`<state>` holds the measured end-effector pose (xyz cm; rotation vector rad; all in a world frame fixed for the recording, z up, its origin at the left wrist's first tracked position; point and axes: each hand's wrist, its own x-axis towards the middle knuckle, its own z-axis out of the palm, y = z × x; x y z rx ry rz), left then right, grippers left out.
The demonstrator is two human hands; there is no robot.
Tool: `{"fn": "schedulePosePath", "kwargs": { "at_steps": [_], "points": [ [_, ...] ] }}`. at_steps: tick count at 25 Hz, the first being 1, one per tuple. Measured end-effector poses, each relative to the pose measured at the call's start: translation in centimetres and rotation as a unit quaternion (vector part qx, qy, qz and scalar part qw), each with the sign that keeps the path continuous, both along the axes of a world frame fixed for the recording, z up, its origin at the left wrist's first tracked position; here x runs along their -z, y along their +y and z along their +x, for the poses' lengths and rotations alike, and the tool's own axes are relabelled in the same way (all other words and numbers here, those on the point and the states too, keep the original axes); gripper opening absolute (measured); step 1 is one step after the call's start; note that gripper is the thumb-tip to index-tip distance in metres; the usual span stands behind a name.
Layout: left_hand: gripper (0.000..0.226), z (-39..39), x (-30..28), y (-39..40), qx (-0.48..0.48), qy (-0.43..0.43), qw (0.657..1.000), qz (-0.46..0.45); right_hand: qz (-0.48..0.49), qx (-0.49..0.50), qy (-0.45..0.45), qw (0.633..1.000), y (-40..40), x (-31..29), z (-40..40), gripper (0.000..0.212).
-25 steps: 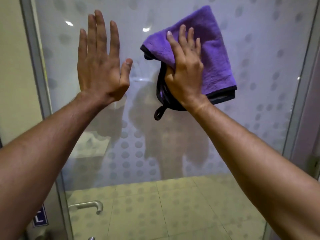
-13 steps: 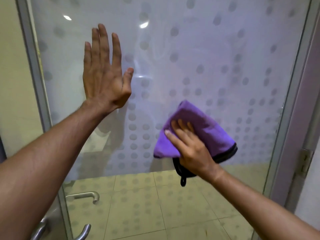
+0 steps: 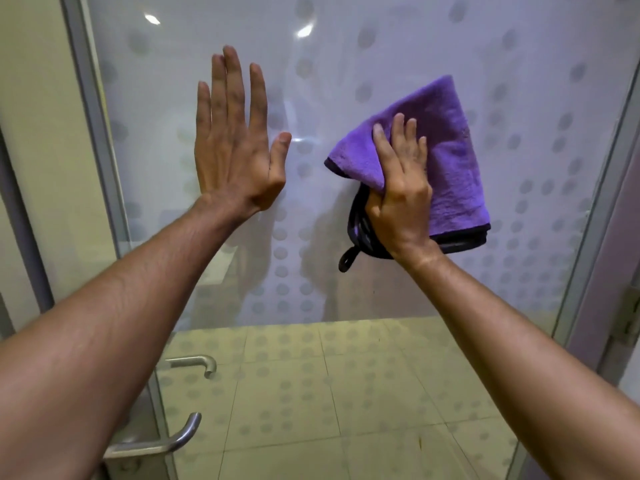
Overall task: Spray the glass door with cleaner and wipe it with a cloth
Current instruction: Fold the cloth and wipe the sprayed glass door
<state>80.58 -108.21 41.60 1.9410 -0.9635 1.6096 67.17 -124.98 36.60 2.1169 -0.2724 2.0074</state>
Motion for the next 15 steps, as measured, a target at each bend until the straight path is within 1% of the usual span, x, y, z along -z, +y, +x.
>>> {"fn": "schedulePosePath", "kwargs": {
  "at_steps": [2,4,5,7,9,11,12,15],
  "points": [
    [0.08,-0.1,1.2,-0.3,0.002,0.003,1.0,0.005,-0.048,0.008,0.021,0.999,-0.4,2.5,-0.3,0.071],
    [0.081,-0.4,2.6,-0.4,0.007,0.005,1.0,0.013,-0.09,0.011,0.054,0.994,-0.4,6.5,-0.9,0.06],
    [0.081,-0.6,3.2,-0.4,0.011,0.009,1.0,0.017,-0.103,0.016,0.079,0.991,-0.7,8.7,-1.3,0.058],
    [0.081,-0.9,4.5,-0.4,0.015,0.02,0.999,0.022,-0.129,0.028,0.137,0.982,-1.5,13.0,-2.6,0.063],
    [0.082,-0.9,5.7,-0.3,0.017,0.026,0.999,0.025,-0.147,0.034,0.176,0.973,-2.6,14.7,-3.9,0.071],
    [0.081,-0.9,6.8,-0.2,0.021,0.028,0.999,0.031,-0.139,0.027,0.162,0.977,-3.4,13.9,-4.2,0.069],
    [0.081,-0.9,7.1,-0.2,0.022,0.027,0.999,0.032,-0.115,0.024,0.138,0.984,-3.2,12.9,-3.9,0.068],
    [0.08,-1.1,7.4,-0.3,0.017,0.029,0.999,0.031,0.001,0.016,0.049,0.999,-1.7,10.7,-2.3,0.074]
  ]
}}
